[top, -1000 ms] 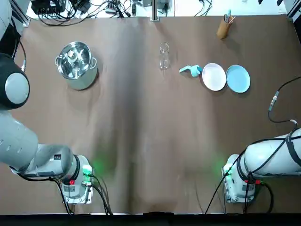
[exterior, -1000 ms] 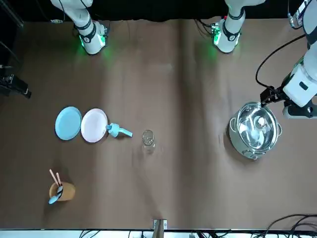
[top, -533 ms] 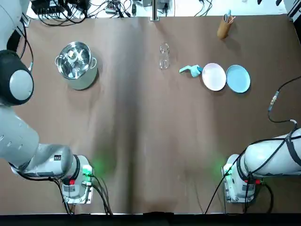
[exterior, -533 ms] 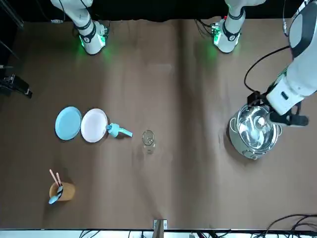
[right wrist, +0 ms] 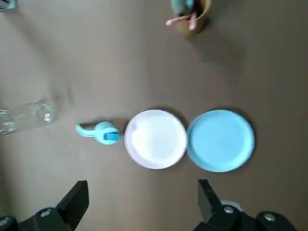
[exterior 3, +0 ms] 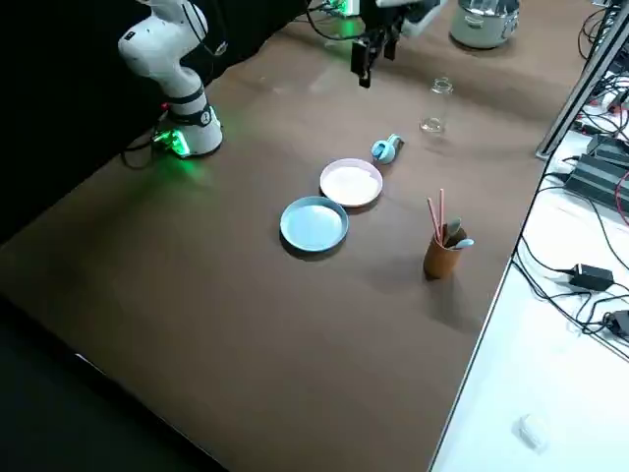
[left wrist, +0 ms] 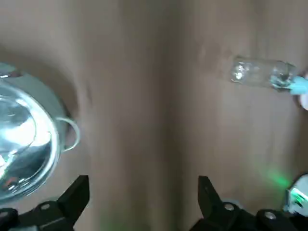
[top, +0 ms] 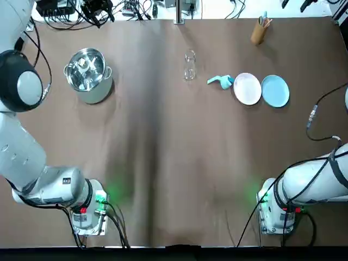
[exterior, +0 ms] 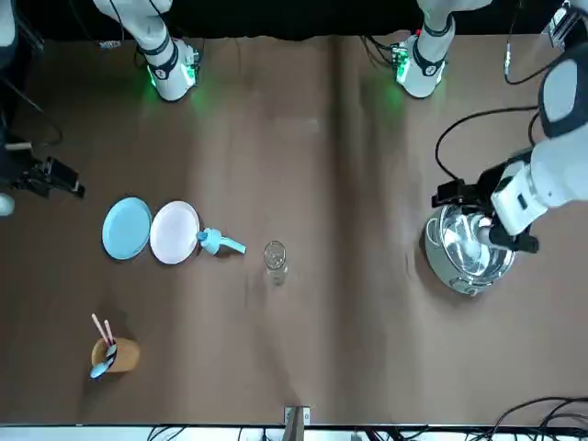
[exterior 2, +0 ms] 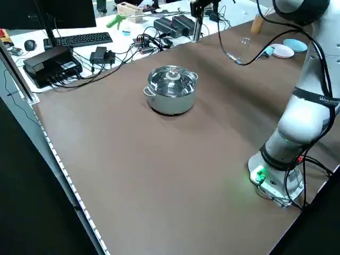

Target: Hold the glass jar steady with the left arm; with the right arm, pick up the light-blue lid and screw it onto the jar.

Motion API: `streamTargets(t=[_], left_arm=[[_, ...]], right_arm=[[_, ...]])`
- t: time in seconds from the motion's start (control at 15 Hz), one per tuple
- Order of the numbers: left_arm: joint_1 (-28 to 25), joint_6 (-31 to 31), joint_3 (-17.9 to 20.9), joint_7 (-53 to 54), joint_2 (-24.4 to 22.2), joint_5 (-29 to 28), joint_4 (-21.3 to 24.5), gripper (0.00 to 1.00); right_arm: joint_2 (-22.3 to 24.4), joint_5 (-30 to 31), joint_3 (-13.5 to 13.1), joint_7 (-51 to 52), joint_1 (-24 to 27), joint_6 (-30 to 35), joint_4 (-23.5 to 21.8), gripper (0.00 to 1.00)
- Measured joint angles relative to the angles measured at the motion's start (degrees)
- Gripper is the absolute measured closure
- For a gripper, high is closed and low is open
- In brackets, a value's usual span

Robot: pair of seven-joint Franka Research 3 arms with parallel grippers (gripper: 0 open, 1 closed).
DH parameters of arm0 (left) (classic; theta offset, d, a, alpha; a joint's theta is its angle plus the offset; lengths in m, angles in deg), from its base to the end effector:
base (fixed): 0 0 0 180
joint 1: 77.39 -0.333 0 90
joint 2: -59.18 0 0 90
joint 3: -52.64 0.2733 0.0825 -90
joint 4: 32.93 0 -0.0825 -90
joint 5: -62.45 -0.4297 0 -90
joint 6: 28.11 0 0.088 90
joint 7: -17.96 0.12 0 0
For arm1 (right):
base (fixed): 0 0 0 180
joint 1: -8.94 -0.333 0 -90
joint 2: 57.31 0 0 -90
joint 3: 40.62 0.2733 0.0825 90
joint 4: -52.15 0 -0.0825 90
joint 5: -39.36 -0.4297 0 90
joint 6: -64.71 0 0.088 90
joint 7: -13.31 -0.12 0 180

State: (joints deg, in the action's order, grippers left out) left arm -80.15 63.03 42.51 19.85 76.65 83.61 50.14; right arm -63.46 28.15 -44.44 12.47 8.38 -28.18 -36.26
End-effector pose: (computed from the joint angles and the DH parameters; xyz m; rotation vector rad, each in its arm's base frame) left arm 0.6572 -0.1164 0.4516 2.7130 -0.1635 -0.2450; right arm 0.6311 -0.0119 0.5236 -2.9501 0.1240 0.0368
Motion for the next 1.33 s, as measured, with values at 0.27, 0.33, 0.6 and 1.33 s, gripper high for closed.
streamTargets(t=[0.27,0.33,0.6,1.33], left_arm=[[0.32,2.77,-0.22,8.9,5.03,7.97,-1.35,0.0],[0.54,3.94,-0.28,11.74,5.86,9.49,-1.6,0.0],[0.75,8.45,-0.29,31.8,9.93,22.84,-1.71,0.0],[2.82,15.23,-6.93,89.0,31.11,51.06,-1.74,0.0]], right_arm=[[-1.8,-8.98,-0.25,0.0,0.61,-4.14,-5.14,0.0],[-1.96,-11.44,-0.27,0.0,0.72,-6.03,-7.31,0.0],[-2.1,-20.3,-0.3,0.34,0.94,-14.28,-16.72,0.0],[-8.92,-34.3,0.28,9.7,-3.33,-28.85,-29.81,0.0]])
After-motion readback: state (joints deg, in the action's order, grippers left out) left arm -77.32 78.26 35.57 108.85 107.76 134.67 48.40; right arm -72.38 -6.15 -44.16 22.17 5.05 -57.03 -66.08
